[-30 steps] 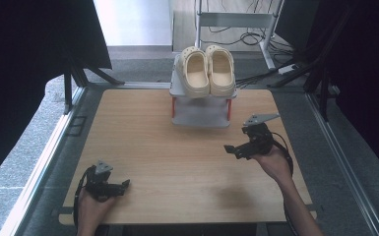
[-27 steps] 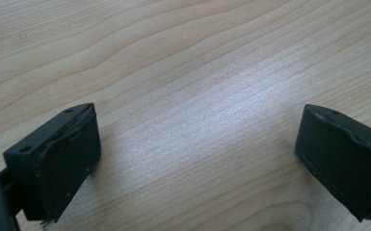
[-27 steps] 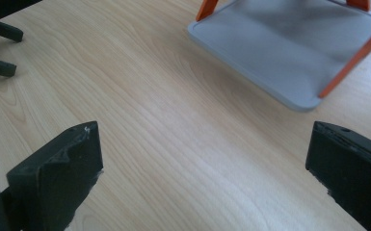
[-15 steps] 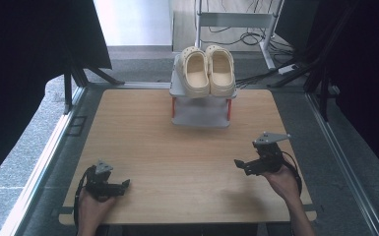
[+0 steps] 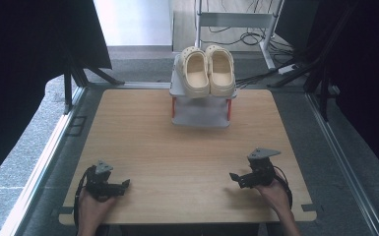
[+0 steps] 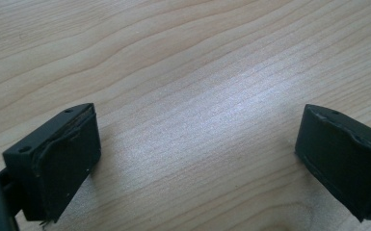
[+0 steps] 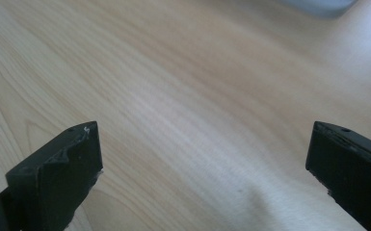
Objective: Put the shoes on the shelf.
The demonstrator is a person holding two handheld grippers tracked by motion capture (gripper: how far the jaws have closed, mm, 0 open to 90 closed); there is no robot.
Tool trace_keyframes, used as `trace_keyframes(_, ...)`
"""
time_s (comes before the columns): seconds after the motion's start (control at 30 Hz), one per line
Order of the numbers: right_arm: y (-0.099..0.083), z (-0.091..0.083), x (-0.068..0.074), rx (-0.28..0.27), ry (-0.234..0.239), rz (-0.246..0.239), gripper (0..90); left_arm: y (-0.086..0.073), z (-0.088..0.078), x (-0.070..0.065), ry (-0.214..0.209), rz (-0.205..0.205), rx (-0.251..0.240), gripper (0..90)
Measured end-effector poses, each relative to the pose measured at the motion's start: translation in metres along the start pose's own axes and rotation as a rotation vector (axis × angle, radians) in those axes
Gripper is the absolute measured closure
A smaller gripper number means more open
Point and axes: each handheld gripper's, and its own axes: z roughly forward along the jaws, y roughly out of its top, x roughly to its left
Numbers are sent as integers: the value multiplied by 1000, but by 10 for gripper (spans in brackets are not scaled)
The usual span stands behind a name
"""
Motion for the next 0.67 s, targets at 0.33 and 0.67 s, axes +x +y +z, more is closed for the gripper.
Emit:
trace_keyframes(0.33, -21, 23, 3, 51, -26, -5, 0, 0, 0, 0, 0, 0, 0, 19)
trace_keyframes(0.67, -22, 25, 5, 61, -51, -23, 0, 0, 0, 0, 1, -1, 0, 19)
